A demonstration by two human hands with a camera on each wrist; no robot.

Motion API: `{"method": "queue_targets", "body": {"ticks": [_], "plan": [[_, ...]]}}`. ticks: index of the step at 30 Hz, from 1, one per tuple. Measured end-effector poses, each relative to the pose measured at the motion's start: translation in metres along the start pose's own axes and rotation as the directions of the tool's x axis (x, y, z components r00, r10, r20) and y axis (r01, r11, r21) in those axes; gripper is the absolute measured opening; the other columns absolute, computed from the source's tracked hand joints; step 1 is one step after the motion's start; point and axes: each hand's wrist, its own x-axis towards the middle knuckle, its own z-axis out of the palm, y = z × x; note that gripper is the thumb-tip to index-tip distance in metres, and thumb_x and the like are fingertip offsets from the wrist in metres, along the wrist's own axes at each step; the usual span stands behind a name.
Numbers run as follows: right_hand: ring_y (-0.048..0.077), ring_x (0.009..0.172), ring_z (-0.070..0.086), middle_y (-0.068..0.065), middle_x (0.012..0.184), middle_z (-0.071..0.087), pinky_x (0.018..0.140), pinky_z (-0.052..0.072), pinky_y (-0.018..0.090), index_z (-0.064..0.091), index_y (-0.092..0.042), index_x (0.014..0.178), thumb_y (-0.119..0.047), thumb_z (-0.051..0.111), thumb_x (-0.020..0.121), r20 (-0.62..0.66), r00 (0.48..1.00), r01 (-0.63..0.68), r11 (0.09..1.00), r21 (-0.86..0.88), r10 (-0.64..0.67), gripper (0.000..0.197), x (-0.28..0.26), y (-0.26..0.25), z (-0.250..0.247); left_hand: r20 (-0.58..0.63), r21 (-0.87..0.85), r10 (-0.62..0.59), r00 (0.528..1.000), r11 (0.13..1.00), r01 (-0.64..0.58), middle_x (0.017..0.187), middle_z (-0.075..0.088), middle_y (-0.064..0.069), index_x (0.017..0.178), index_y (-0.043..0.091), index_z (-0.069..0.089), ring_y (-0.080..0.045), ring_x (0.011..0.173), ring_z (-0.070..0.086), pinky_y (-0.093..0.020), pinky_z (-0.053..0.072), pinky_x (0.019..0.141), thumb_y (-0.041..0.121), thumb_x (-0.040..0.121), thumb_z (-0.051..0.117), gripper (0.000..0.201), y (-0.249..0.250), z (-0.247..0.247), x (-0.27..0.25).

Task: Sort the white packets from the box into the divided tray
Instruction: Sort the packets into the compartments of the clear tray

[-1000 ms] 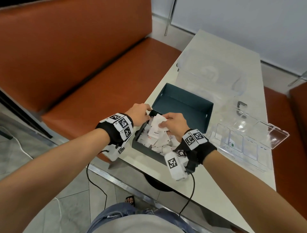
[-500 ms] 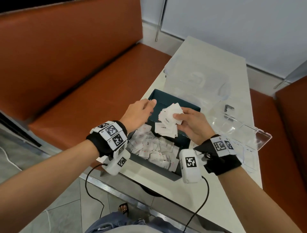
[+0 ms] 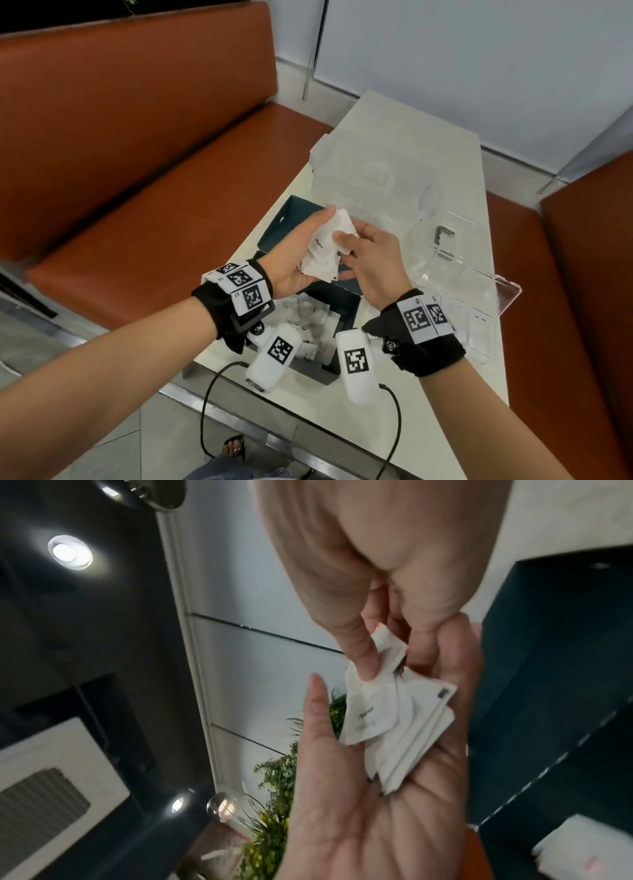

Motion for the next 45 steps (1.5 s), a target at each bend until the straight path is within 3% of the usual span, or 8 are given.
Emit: {"method": "queue_targets", "body": {"ticks": [4, 9, 15, 21, 28, 33, 39, 45], "plan": [[0.024, 0.089, 0.071, 0.011, 0.096, 0.072, 0.078, 0.059, 0.043, 0.069, -0.013, 0.104, -0.004, 0.061, 0.09, 0.054, 0.993, 0.115, 0.957, -0.266, -0.104, 0.018, 0.0, 0.004, -0.022, -0.075, -0.082, -0.013, 0.997, 0.997, 0.007, 0.121, 0.061, -0.021, 0.131, 0.013, 0.054, -0.029, 0.094, 0.068, -0.048, 0.058, 0.078, 0.03, 0.1, 0.047, 0.035, -0.008, 0.009, 0.009], [-0.003, 0.068, 0.063, -0.007, 0.083, 0.07, 0.068, 0.052, 0.018, 0.073, -0.019, 0.098, -0.005, 0.069, 0.082, -0.009, 0.976, 0.191, 0.88, -0.434, -0.217, 0.021, 0.001, 0.001, -0.059, -0.078, -0.076, -0.028, 0.997, 0.997, 0.022, 0.125, 0.062, -0.022, 0.125, 0.01, 0.054, -0.031, 0.094, 0.064, -0.044, 0.06, 0.074, 0.017, 0.101, 0.041, 0.028, -0.019, 0.029, 0.02], [0.019, 0.081, 0.065, 0.005, 0.084, 0.07, 0.073, 0.055, 0.029, 0.073, -0.013, 0.095, -0.005, 0.07, 0.081, -0.108, 0.968, 0.15, 0.868, -0.474, -0.226, 0.016, 0.001, -0.006, -0.102, -0.152, -0.023, 0.003, 0.988, 1.0, -0.006, 0.115, 0.065, -0.021, 0.114, 0.005, 0.061, -0.028, 0.085, 0.072, -0.037, 0.061, 0.066, 0.002, 0.096, 0.05, 0.022, -0.031, 0.051, 0.033], [0.004, 0.05, 0.047, -0.008, 0.061, 0.061, 0.047, 0.041, 0.02, 0.074, -0.018, 0.088, -0.014, 0.071, 0.084, -0.191, 0.968, 0.065, 0.9, -0.43, -0.162, 0.006, -0.005, -0.005, -0.137, -0.21, 0.079, 0.055, 0.976, 0.996, -0.039, 0.12, 0.062, -0.025, 0.122, 0.0, 0.06, -0.031, 0.088, 0.068, -0.032, 0.059, 0.059, -0.006, 0.091, 0.057, 0.031, -0.045, 0.068, 0.049], [0.011, 0.051, 0.054, 0.009, 0.066, 0.063, 0.049, 0.047, 0.019, 0.068, 0.008, 0.099, 0.003, 0.06, 0.089, -0.208, 0.975, 0.033, 0.982, -0.185, -0.072, 0.014, -0.012, -0.004, -0.165, -0.177, 0.176, 0.083, 0.981, 0.983, -0.051, 0.112, 0.062, -0.021, 0.117, 0.001, 0.061, -0.03, 0.09, 0.067, -0.031, 0.059, 0.06, -0.006, 0.089, 0.06, 0.028, -0.062, 0.078, 0.063], [0.014, 0.052, 0.06, 0.013, 0.068, 0.065, 0.054, 0.053, 0.023, 0.07, 0.001, 0.088, 0.002, 0.065, 0.086, -0.26, 0.961, 0.03, 0.969, -0.244, -0.095, 0.005, -0.016, 0.001, -0.172, -0.131, 0.194, 0.063, 0.989, 0.98, -0.037, 0.106, 0.066, -0.018, 0.103, 0.007, 0.064, -0.024, 0.079, 0.07, -0.03, 0.058, 0.061, -0.003, 0.089, 0.062, 0.017, -0.068, 0.083, 0.068], [0.013, 0.052, 0.064, 0.009, 0.064, 0.067, 0.052, 0.054, 0.021, 0.07, -0.008, 0.082, -0.002, 0.064, 0.085, -0.331, 0.918, 0.075, 0.917, -0.392, -0.217, 0.009, -0.02, 0.005, -0.177, -0.127, 0.19, 0.007, 0.992, 0.982, 0.018, 0.117, 0.065, -0.023, 0.121, 0.001, 0.059, -0.028, 0.088, 0.069, -0.03, 0.059, 0.06, 0.002, 0.089, 0.065, 0.033, -0.069, 0.087, 0.07], [0.011, 0.052, 0.064, 0.006, 0.067, 0.068, 0.057, 0.059, 0.027, 0.07, -0.011, 0.084, -0.009, 0.068, 0.083, -0.297, 0.927, 0.067, 0.881, -0.468, -0.228, 0.003, -0.022, 0.009, -0.168, -0.117, 0.221, 0.029, 0.993, 0.975, -0.002, 0.105, 0.065, -0.019, 0.117, 0.002, 0.059, -0.027, 0.085, 0.068, -0.034, 0.06, 0.058, -0.004, 0.088, 0.063, 0.03, -0.071, 0.091, 0.073]]}}
